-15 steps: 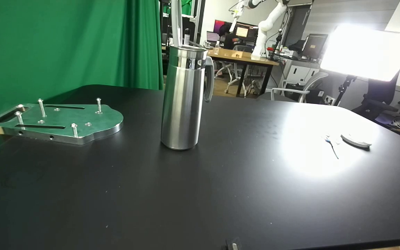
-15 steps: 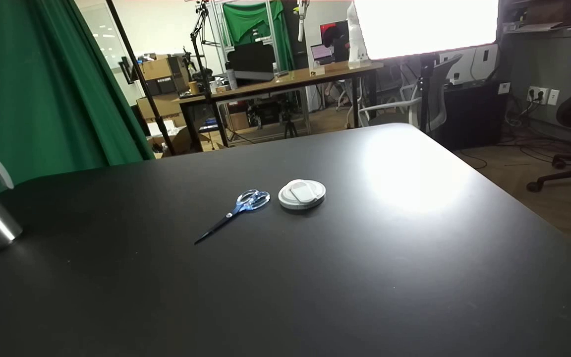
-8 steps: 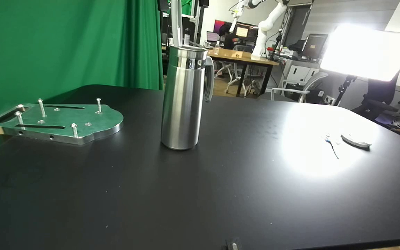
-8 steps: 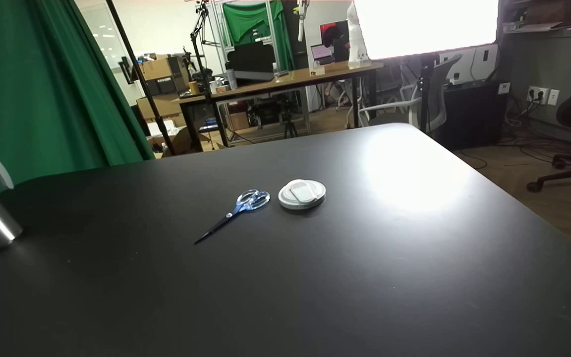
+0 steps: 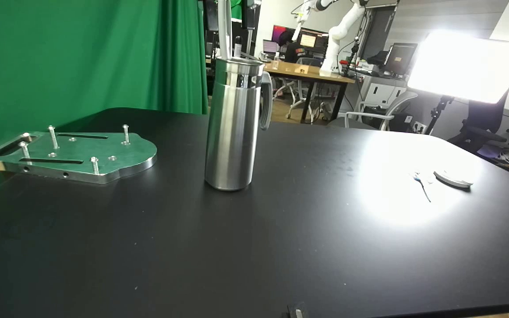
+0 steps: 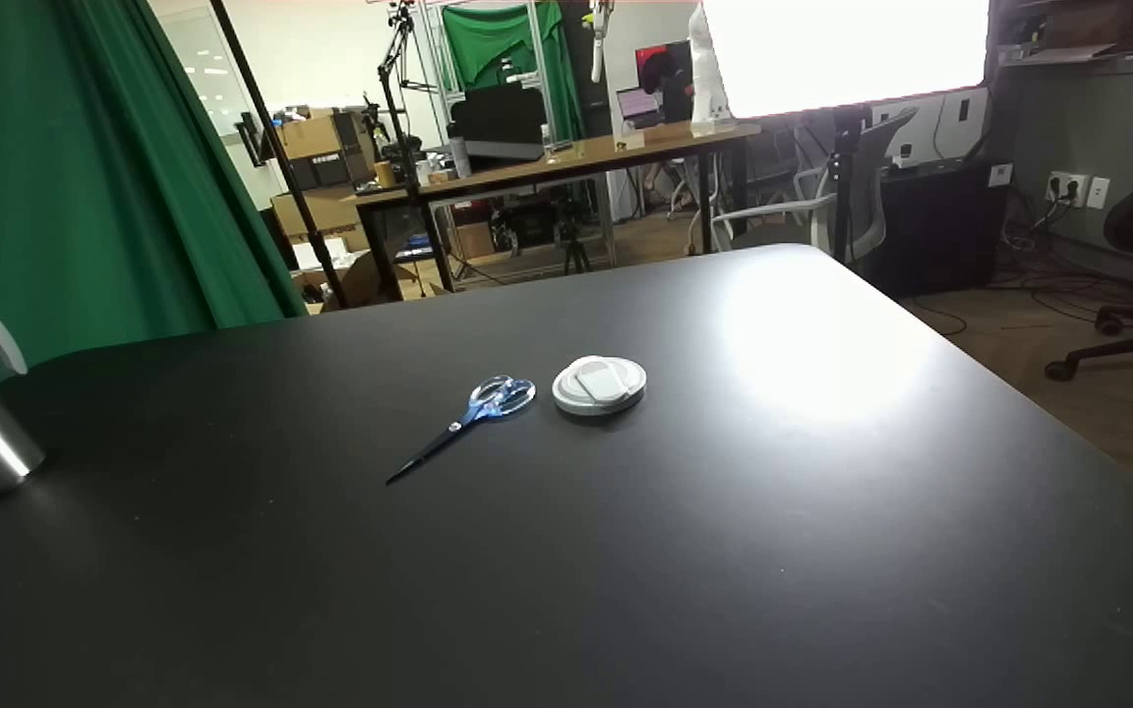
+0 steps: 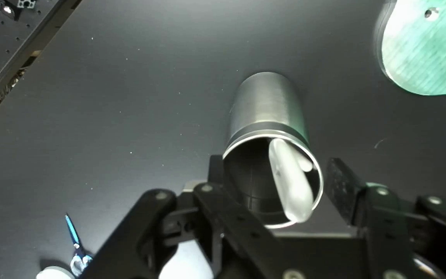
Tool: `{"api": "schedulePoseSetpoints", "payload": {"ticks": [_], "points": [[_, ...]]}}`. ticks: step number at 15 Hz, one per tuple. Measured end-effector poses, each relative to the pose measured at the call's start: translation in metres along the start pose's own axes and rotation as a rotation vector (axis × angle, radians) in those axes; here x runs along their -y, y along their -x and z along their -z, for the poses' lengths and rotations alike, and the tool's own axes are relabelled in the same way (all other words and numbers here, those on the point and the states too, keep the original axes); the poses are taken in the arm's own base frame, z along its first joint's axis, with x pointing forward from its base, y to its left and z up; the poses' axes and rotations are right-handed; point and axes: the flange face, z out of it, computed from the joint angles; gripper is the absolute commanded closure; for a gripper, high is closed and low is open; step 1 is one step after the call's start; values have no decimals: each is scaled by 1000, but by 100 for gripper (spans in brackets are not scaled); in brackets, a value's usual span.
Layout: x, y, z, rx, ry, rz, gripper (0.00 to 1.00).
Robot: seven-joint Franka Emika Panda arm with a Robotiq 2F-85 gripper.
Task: Move the brush inside the silver flask up and down
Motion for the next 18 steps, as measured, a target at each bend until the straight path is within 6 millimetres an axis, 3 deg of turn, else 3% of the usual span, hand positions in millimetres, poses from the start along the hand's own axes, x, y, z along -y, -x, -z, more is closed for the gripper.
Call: {"api": "schedulePoseSetpoints", "payload": {"ticks": [4, 6, 18], "points": [[0, 2, -3, -31, 14, 45, 89], [-2, 2, -6, -29, 28, 95, 99], [-11, -14, -6, -18, 90, 388, 96]]}}
